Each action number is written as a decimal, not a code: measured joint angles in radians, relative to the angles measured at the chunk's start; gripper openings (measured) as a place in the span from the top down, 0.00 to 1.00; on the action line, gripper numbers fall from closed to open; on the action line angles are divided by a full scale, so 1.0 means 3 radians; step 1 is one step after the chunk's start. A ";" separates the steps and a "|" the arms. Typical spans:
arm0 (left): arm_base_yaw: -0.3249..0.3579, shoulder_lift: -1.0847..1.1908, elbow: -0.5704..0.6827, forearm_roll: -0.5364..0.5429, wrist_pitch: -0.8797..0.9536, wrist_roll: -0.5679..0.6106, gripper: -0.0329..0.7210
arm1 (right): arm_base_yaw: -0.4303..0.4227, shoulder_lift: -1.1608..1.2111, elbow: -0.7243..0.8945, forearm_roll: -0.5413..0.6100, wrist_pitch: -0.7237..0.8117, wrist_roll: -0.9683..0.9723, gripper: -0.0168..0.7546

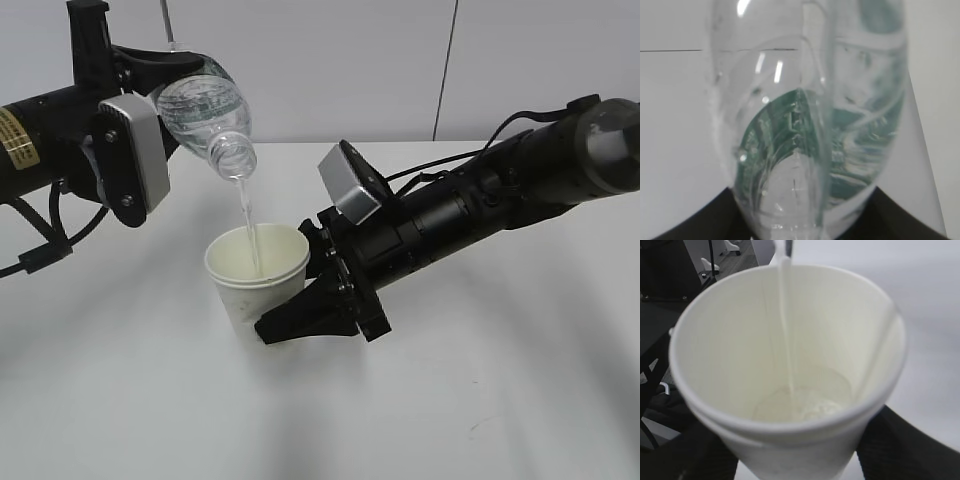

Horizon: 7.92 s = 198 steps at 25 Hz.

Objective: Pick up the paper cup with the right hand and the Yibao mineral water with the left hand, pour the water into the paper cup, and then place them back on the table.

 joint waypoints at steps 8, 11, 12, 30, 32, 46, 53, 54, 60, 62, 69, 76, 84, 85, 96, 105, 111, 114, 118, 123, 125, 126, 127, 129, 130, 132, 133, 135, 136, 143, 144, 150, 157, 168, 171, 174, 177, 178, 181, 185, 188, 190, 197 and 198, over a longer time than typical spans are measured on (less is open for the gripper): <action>0.0000 0.0000 0.0000 0.0000 0.0021 0.0000 0.52 | 0.0000 -0.0006 0.0000 0.0000 0.0000 -0.0015 0.37; 0.0000 0.0000 0.0000 0.0000 0.0024 0.0000 0.52 | 0.0000 -0.0006 0.0000 -0.0002 0.0000 -0.0015 0.37; 0.0000 0.0000 0.0000 0.0000 0.0024 0.0000 0.52 | 0.0000 -0.0006 0.0000 -0.0002 0.0000 -0.0015 0.37; 0.0000 0.0000 0.0000 0.0000 0.0024 0.0151 0.52 | 0.0000 -0.0006 0.0000 -0.0002 0.0000 -0.0062 0.37; 0.0000 0.0000 0.0000 0.0000 0.0024 0.0155 0.52 | 0.0000 -0.0006 0.0000 -0.0002 0.0000 -0.0062 0.37; 0.0000 0.0000 0.0000 0.0000 0.0021 0.0228 0.52 | 0.0000 -0.0006 0.0000 -0.0008 0.0000 -0.0075 0.37; 0.0000 0.0000 0.0000 0.0000 0.0009 0.0237 0.52 | 0.0000 -0.0006 0.0000 -0.0008 0.0000 -0.0074 0.37; 0.0000 0.0000 0.0000 0.0000 0.0004 0.0237 0.52 | 0.0000 -0.0006 0.0000 -0.0008 0.0000 -0.0074 0.37; 0.0000 0.0000 0.0000 0.0000 0.0000 0.0235 0.52 | 0.0000 -0.0006 0.0000 -0.0008 0.0000 -0.0083 0.37; 0.0000 0.0000 0.0000 0.0000 0.0000 0.0138 0.52 | 0.0000 -0.0006 0.0000 -0.0008 0.0000 -0.0114 0.37; 0.0000 0.0000 0.0000 0.0000 0.0047 -0.0777 0.52 | 0.0000 -0.0006 0.0000 -0.0008 0.0000 -0.0248 0.37; 0.0000 0.0000 0.0152 0.0000 0.0076 -0.2726 0.53 | 0.0000 -0.0006 0.0000 0.0090 0.0000 -0.0460 0.37; 0.0000 0.0123 0.0401 0.0004 -0.0029 -0.4515 0.53 | 0.0000 -0.0006 0.0000 0.0119 0.0000 -0.0498 0.37; 0.0000 0.0164 0.0468 0.0026 -0.0124 -0.4556 0.53 | 0.0000 -0.0006 0.0000 0.0119 0.0000 -0.0498 0.37; 0.0000 0.0264 0.0750 0.0234 -0.0331 -0.4821 0.53 | -0.0145 -0.0006 0.0000 -0.0077 0.0024 -0.0287 0.37; 0.0000 0.0264 0.0750 0.0277 -0.0097 -0.4891 0.53 | -0.0345 -0.0006 0.0000 -0.0115 0.0183 -0.0225 0.37; 0.0000 0.0275 0.0750 0.0277 -0.0039 -0.4891 0.53 | -0.0590 -0.0006 0.0000 -0.0030 0.0200 -0.0126 0.37; 0.0000 0.0343 0.0750 0.0277 -0.0029 -0.4891 0.53 | -0.0620 -0.0006 0.0000 -0.0005 0.0220 -0.0118 0.37; 0.0000 0.0437 0.0750 0.0277 -0.0026 -0.4891 0.53 | -0.0648 -0.0006 0.0058 0.0025 0.0244 -0.0113 0.37; 0.0000 0.0447 0.0750 0.0274 -0.0048 -0.4892 0.53 | -0.0790 -0.0006 0.0276 0.0162 0.0250 -0.0128 0.37; 0.0000 0.0479 0.0750 0.0274 -0.0051 -0.4898 0.53 | -0.0853 -0.0006 0.0360 0.0272 0.0262 -0.0208 0.37; 0.0000 0.0495 0.0750 0.0274 -0.0047 -0.4898 0.53 | -0.0876 -0.0007 0.0408 0.0334 0.0270 -0.0256 0.37; 0.0000 0.0503 0.0750 0.0274 -0.0051 -0.4898 0.53 | -0.0897 -0.0007 0.0454 0.0393 0.0276 -0.0313 0.37; 0.0000 0.0511 0.0750 0.0274 -0.0051 -0.4901 0.53 | -0.0909 -0.0007 0.0535 0.0498 0.0299 -0.0432 0.37; 0.0000 0.0525 0.0750 0.0274 -0.0051 -0.4901 0.53 | -0.0909 -0.0013 0.0580 0.0563 0.0308 -0.0503 0.37; 0.0000 0.0570 0.0750 0.0274 -0.0059 -0.4901 0.53 | -0.0909 -0.0013 0.0667 0.0702 0.0347 -0.0680 0.37; 0.0000 0.0599 0.0750 0.0274 -0.0059 -0.4901 0.53 | -0.0909 -0.0013 0.0719 0.0784 0.0362 -0.0760 0.37; 0.0000 0.0652 0.0750 0.0271 -0.0059 -0.4901 0.53 | -0.0909 -0.0013 0.0822 0.0970 0.0389 -0.0977 0.39; 0.0000 0.0676 0.0750 0.0271 -0.0059 -0.4901 0.53 | -0.0909 -0.0013 0.0866 0.1091 0.0415 -0.1084 0.39; 0.0000 0.0747 0.0577 0.0263 -0.0077 -0.4897 0.53 | -0.0909 -0.0013 0.1057 0.1898 0.0535 -0.1831 0.40; 0.0000 0.0770 0.0534 0.0263 -0.0082 -0.4877 0.53 | -0.0909 -0.0013 0.1057 0.2014 0.0550 -0.1930 0.40; 0.0000 0.1051 0.0294 0.0263 -0.0155 -0.4836 0.53 | -0.0909 0.0124 0.1057 0.2426 0.0578 -0.2340 0.40; 0.0000 0.1270 0.0082 0.0260 -0.0363 -0.4708 0.53 | -0.0909 0.0145 0.1057 0.2686 0.0583 -0.2492 0.40; 0.0000 0.1399 -0.0045 0.0136 -0.0350 -0.4331 0.53 | -0.0909 0.0497 0.1057 0.2864 0.0187 -0.2497 0.40; 0.0000 0.1399 -0.0045 0.0035 -0.0347 -0.4221 0.53 | -0.0909 0.0551 0.1057 0.2935 0.0142 -0.2546 0.40; 0.0000 0.1424 -0.0045 0.0008 -0.0346 -0.4198 0.53 | -0.0909 0.0587 0.1057 0.2956 0.0135 -0.2684 0.40; 0.0000 0.1504 -0.0045 0.0000 -0.0351 -0.4198 0.53 | -0.0909 0.0594 0.1057 0.2971 0.0129 -0.2775 0.40; 0.0000 0.1530 -0.0045 0.0000 -0.0351 -0.4198 0.53 | -0.0909 0.0594 0.1057 0.2971 0.0129 -0.2779 0.40; 0.0000 0.1602 -0.0045 -0.0007 -0.0363 -0.4198 0.53 | -0.0909 0.0594 0.1057 0.2994 0.0129 -0.2799 0.40; 0.0000 0.1643 -0.0048 -0.0129 -0.0413 -0.4198 0.54 | -0.0909 0.0594 0.1057 0.3007 0.0129 -0.2808 0.40; 0.0000 0.1643 -0.0048 -0.0200 -0.0413 -0.4198 0.54 | -0.0909 0.0594 0.1057 0.3037 0.0152 -0.2819 0.40; 0.0000 0.1643 -0.0048 -0.0221 -0.0413 -0.4198 0.54 | -0.0909 0.0594 0.1057 0.3078 0.0198 -0.2821 0.40; 0.0000 0.1643 -0.0048 -0.0225 -0.0399 -0.4196 0.50 | -0.0909 0.0596 0.1057 0.3149 0.0301 -0.2828 0.40; 0.0000 0.1643 -0.0048 -0.0225 -0.0392 -0.4196 0.47 | -0.0909 0.0596 0.1057 0.3149 0.0301 -0.2828 0.40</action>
